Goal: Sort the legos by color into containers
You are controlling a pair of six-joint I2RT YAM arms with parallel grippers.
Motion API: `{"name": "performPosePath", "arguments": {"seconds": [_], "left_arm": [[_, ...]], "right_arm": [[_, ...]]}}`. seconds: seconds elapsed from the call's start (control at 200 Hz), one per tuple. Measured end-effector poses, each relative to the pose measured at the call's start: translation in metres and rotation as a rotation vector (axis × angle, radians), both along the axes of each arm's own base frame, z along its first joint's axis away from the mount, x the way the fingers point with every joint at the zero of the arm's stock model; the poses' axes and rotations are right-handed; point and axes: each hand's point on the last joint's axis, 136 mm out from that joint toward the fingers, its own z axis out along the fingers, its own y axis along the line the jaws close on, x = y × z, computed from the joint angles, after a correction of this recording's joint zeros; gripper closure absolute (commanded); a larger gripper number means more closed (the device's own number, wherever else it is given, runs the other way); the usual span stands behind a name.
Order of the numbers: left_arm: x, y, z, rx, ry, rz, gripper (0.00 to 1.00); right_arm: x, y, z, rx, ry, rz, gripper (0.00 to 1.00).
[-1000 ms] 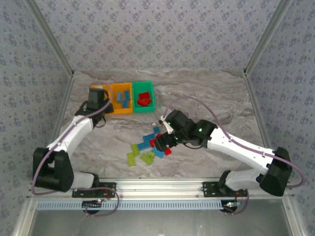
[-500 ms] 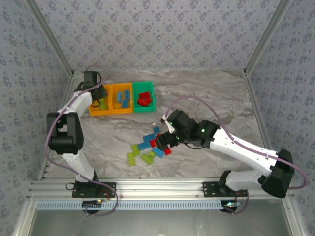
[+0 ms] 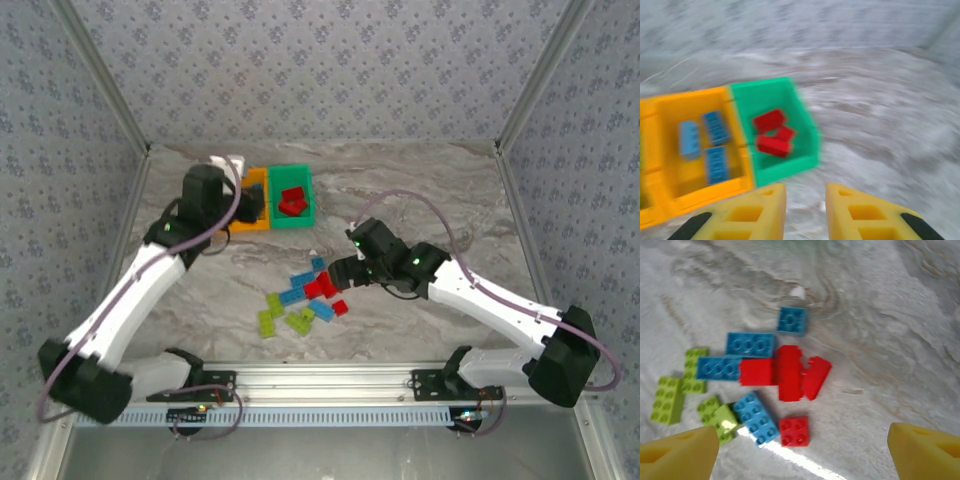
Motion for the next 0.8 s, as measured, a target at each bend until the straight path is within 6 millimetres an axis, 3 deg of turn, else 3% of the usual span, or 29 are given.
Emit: {"name": "performPosePath", "arguments": {"seconds": [0.085, 0.155, 0.245, 0.315, 0.405, 0.49, 0.59, 0.8], "left_arm": [[-0.053, -0.027, 0.011, 0.029, -0.046, -0.179, 0.72], [-0.091, -0.044, 0.010, 0.077, -0.063, -0.322, 0.69], [-0.135, -0.060, -0.005, 0.166, -0.070, -0.504, 0.61], [-0.157, -0.062, -0.024, 0.233, -0.068, -0.602, 0.54], [-0.173, -0.057, -0.052, 0.333, -0.051, -0.675, 0.45], [-0.180, -0.055, -0.067, 0.389, -0.042, -0.713, 0.35], [-0.181, -0.054, -0.069, 0.418, -0.058, -0.730, 0.23], [-0.180, -0.052, -0.071, 0.450, -0.072, -0.734, 0.12]], "right_arm": [[0.011, -0.014, -0.020, 0.000, 0.047, -0.080, 0.10], [0.015, -0.015, -0.035, 0.005, 0.092, -0.109, 0.12], [0.019, -0.006, -0.054, 0.018, 0.150, -0.125, 0.18], [0.022, 0.002, -0.068, 0.034, 0.192, -0.146, 0.22], [0.028, 0.011, -0.086, 0.058, 0.241, -0.174, 0.25], [0.034, 0.016, -0.098, 0.075, 0.265, -0.206, 0.30], [0.037, 0.019, -0.108, 0.080, 0.282, -0.232, 0.35], [0.038, 0.025, -0.129, 0.077, 0.311, -0.254, 0.49]]}}
